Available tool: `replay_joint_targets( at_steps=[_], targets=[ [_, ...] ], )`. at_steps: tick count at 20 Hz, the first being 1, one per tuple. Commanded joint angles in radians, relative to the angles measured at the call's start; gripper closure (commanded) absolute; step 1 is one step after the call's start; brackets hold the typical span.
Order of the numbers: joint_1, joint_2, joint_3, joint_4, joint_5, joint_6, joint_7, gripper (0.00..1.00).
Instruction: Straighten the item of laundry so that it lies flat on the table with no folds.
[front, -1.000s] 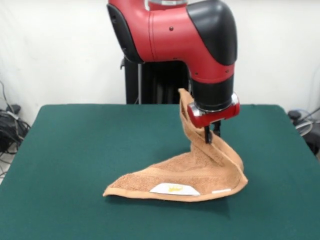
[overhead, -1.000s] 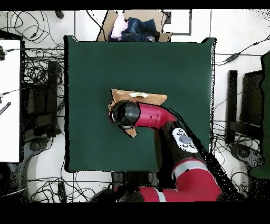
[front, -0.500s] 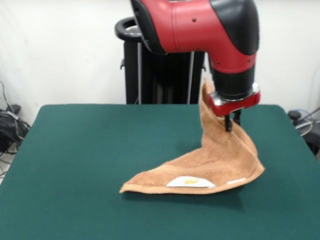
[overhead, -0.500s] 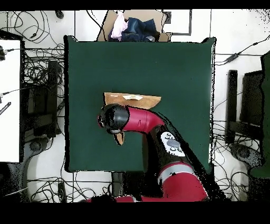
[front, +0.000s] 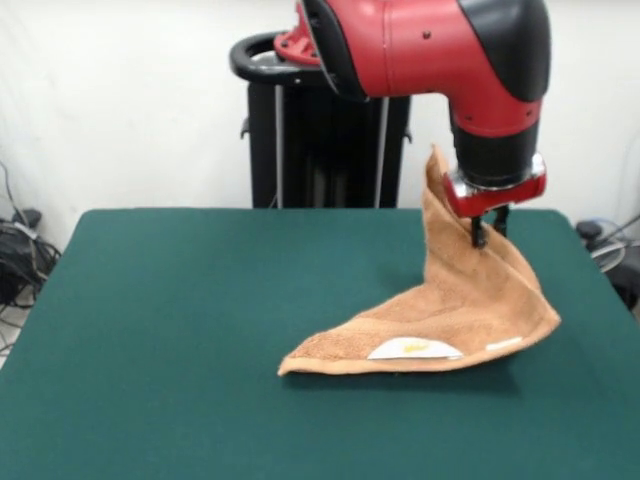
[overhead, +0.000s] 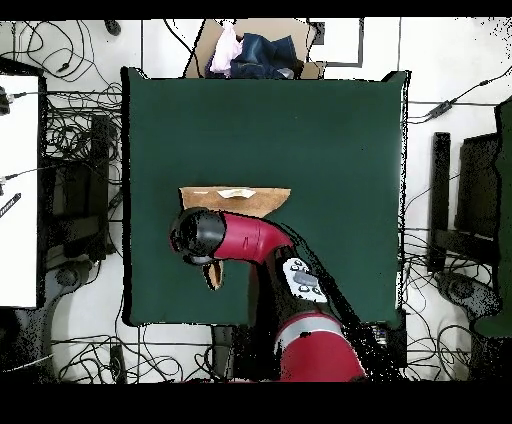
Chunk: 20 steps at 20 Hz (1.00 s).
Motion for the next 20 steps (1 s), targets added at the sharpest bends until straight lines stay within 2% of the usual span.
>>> replay_joint_targets(
  at_steps=[1,12,16,20],
  targets=[
    [0.004,0.026,-0.003,0.084,0.056,-0.146,0.285,0.00],
    [-0.004,0.042,0.005,0.078,0.059,-0.184,0.265,0.00],
    [0.052,0.029,-0.053,0.047,0.086,-0.137,0.311,0.00],
    [0.077,0.038,-0.076,-0.013,0.108,-0.081,0.305,0.00]
  ],
)
